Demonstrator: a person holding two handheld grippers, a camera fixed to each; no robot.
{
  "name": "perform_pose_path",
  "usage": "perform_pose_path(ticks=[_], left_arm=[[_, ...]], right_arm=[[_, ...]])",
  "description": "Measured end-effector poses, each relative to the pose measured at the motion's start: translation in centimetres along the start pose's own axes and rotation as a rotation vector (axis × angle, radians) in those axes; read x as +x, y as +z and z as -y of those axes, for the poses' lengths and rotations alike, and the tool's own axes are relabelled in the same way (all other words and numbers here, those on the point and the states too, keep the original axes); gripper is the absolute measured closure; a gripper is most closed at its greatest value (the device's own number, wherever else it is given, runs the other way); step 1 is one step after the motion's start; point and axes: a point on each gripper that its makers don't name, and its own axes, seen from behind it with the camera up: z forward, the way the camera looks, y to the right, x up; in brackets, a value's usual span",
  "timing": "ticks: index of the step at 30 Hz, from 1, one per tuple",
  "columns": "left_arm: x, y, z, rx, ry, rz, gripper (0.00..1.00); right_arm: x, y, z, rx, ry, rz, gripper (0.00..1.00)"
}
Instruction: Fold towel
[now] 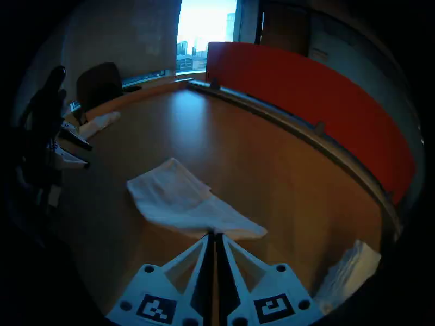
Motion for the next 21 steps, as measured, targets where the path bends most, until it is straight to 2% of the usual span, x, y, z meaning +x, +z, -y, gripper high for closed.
perform_pose_path(ticks=[9, 15, 21], left_arm=[[0.2, -0.3, -0.2, 0.000, 0.000, -0.006, 0.05], [0.1, -0.3, -0.5, -0.004, -0.005, -0.006, 0.05], [0.3, -0.4, -0.5, -0.007, -0.004, -0.010, 0.05]], right_arm=[[1.6, -1.3, -0.9, -0.013, -0.048, -0.014, 0.98], [2.0, -1.1, -0.6, -0.006, -0.063, -0.012, 0.98], [3.0, -0.4, 0.7, 0.024, -0.096, -0.016, 0.98]])
